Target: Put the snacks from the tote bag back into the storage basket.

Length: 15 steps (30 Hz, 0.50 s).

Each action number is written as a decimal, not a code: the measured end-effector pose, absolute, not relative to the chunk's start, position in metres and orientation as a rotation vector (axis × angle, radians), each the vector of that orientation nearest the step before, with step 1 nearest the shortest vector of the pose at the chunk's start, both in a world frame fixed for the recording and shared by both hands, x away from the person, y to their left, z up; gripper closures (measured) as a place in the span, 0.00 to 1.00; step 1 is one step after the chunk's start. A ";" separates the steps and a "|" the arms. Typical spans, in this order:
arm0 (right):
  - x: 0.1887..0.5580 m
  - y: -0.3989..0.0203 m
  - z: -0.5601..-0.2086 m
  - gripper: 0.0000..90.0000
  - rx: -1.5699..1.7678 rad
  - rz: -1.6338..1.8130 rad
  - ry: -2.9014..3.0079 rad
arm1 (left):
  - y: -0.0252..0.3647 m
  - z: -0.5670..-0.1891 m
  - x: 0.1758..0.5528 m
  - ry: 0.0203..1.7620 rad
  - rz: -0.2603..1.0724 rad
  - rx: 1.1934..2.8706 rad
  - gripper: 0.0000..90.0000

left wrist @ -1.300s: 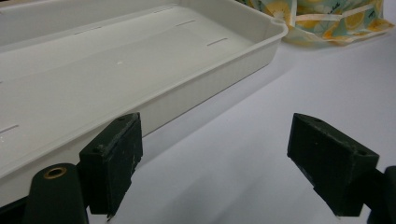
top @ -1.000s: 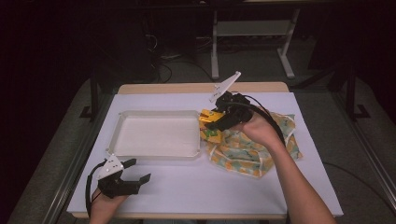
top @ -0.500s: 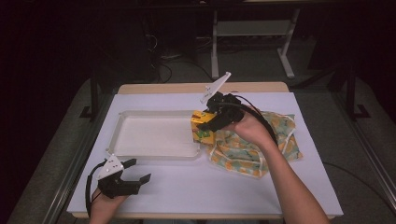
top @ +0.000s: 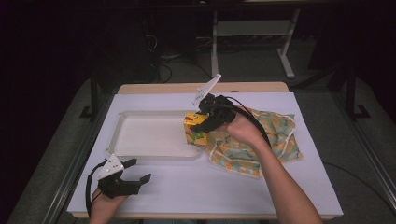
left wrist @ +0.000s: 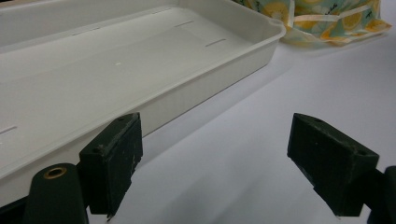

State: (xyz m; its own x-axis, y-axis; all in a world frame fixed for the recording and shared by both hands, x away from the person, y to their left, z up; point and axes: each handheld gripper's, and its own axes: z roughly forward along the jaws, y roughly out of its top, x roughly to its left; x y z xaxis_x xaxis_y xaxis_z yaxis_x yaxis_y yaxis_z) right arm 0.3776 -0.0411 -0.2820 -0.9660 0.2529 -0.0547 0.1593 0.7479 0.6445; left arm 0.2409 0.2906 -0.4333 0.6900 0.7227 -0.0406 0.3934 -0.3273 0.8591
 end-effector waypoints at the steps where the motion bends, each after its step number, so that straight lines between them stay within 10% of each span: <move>1: 0.379 -0.039 -0.284 0.55 0.308 1.008 2.807 | 0.291 -0.433 0.241 0.863 0.440 1.954 0.20; 15: 0.381 -0.021 -0.290 0.55 0.273 1.023 2.831 | 0.291 -0.433 0.241 0.861 0.435 1.957 0.20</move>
State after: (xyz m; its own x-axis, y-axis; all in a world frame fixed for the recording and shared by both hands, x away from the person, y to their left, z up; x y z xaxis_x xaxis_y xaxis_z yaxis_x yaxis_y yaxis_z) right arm 0.3812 -0.0209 -0.2901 -0.9766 0.2088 -0.0506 0.1282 0.7552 0.6428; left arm 0.2408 0.2908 -0.4330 0.6922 0.7205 -0.0422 0.3941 -0.3283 0.8585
